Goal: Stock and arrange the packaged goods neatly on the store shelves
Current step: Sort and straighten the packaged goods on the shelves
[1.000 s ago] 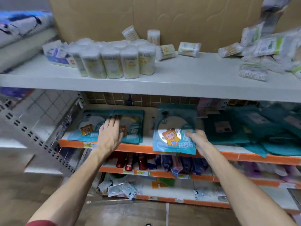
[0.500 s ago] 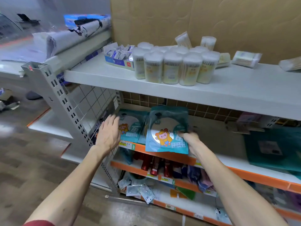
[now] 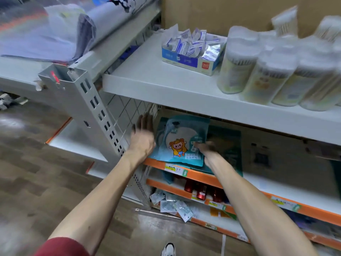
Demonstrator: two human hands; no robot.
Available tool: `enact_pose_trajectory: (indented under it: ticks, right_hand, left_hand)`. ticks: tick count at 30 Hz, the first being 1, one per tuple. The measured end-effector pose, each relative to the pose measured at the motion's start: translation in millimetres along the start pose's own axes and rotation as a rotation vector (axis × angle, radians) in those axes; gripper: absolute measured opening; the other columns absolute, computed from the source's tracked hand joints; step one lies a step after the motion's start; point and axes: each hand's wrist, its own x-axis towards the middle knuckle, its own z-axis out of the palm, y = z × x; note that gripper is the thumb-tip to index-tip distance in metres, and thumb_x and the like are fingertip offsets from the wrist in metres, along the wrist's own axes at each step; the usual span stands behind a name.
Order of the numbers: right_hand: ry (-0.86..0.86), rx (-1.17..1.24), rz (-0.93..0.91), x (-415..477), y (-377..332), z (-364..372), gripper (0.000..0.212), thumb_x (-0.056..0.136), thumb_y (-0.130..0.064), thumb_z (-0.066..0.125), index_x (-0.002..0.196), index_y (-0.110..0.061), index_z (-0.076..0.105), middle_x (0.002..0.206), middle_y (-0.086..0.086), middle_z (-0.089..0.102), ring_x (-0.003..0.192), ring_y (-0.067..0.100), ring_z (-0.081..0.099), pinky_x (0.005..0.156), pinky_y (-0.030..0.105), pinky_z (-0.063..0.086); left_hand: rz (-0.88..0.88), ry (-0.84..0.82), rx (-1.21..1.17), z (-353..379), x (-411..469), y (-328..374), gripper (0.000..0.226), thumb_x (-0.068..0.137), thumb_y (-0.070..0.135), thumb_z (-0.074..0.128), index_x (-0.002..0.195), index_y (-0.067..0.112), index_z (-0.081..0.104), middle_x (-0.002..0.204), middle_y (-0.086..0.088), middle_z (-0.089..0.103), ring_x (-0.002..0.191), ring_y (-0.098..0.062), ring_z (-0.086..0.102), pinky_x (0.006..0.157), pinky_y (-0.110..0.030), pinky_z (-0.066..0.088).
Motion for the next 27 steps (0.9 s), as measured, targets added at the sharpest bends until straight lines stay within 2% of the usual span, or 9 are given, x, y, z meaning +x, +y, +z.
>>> enact_pose_trajectory:
  ticks: [4,6,8,10,15,18,21,24,27]
  right_hand:
    - [0.053,-0.088,-0.057,7.6,-5.3,23.1,0.023,0.091,-0.01,0.064,0.111,0.001,0.059,0.108,0.017,0.068,0.089,0.029,0.069,0.076,0.04,0.058]
    - [0.095,-0.308,-0.146,7.8,-6.1,30.9,0.02,0.093,-0.016,0.063,0.101,0.002,0.062,0.1,0.013,0.068,0.089,0.027,0.066,0.07,0.033,0.055]
    - [0.136,-0.682,-0.251,4.6,-6.5,33.9,0.026,0.095,-0.028,0.059,0.08,-0.007,0.06,0.082,0.005,0.064,0.078,0.022,0.061,0.057,0.026,0.044]
    - [0.191,-0.962,-0.324,3.0,-3.6,35.0,0.035,0.097,-0.04,0.054,0.077,-0.012,0.062,0.08,0.001,0.066,0.066,0.017,0.06,0.053,0.025,0.043]
    - [0.282,-1.201,-0.391,-5.0,6.4,36.0,0.041,0.098,-0.045,0.049,0.083,-0.013,0.07,0.073,-0.001,0.066,0.051,0.011,0.056,0.043,0.023,0.033]
    - [0.307,-1.295,-0.443,-18.3,11.9,27.0,0.036,0.1,-0.039,0.047,0.095,-0.008,0.064,0.091,0.008,0.069,0.077,0.025,0.066,0.055,0.027,0.043]
    - [0.308,-1.27,-0.542,-31.4,7.0,1.2,0.034,0.099,-0.034,0.048,0.116,-0.006,0.052,0.115,0.015,0.059,0.102,0.032,0.059,0.073,0.038,0.05]
    - [0.357,-1.266,-0.598,-46.6,-2.7,-49.4,0.037,0.095,-0.03,0.047,0.124,-0.008,0.05,0.126,0.017,0.055,0.115,0.034,0.053,0.091,0.042,0.045]
    - [0.452,-1.38,-0.672,-68.2,-4.4,-114.9,0.06,0.09,-0.026,0.056,0.144,-0.007,0.038,0.149,0.017,0.038,0.137,0.035,0.036,0.108,0.045,0.031]
  left_hand:
    - [0.095,0.013,-0.024,12.9,6.1,3.9,0.072,0.097,0.022,0.043,0.155,0.007,0.003,0.162,-0.014,0.0,0.149,-0.03,-0.001,0.12,-0.051,0.013]
    - [0.126,0.026,-0.005,17.1,6.4,3.3,0.072,0.093,0.018,0.044,0.155,0.007,0.008,0.162,-0.016,0.007,0.149,-0.032,0.004,0.12,-0.05,0.013]
    - [0.125,0.028,-0.007,17.4,7.6,0.7,0.073,0.092,0.017,0.045,0.155,0.008,0.009,0.161,-0.015,0.009,0.149,-0.032,0.006,0.12,-0.05,0.015]
    - [0.112,0.032,-0.014,15.7,7.9,-1.6,0.076,0.091,0.018,0.049,0.155,0.01,0.008,0.161,-0.014,0.008,0.149,-0.03,0.005,0.119,-0.051,0.017]
    - [0.135,0.02,-0.007,10.5,4.0,-0.4,0.079,0.091,0.018,0.052,0.156,0.016,0.007,0.162,-0.009,0.006,0.15,-0.028,0.002,0.121,-0.048,0.014]
    - [0.19,0.016,-0.019,7.1,-0.5,8.0,0.076,0.089,0.016,0.055,0.154,0.02,0.016,0.161,-0.007,0.012,0.149,-0.028,0.006,0.121,-0.047,0.013]
    - [0.234,-0.022,-0.042,9.4,-0.4,24.6,0.074,0.088,0.018,0.057,0.153,0.017,0.022,0.16,-0.008,0.015,0.149,-0.028,0.009,0.119,-0.048,0.02]
    - [0.325,-0.019,-0.07,15.5,1.7,61.3,0.076,0.084,0.019,0.059,0.152,0.012,0.025,0.16,-0.009,0.019,0.148,-0.029,0.015,0.117,-0.049,0.024]
    - [0.465,-0.011,-0.086,19.1,-1.8,118.8,0.08,0.086,0.025,0.06,0.154,0.015,0.019,0.162,-0.004,0.012,0.149,-0.027,0.012,0.12,-0.045,0.016]
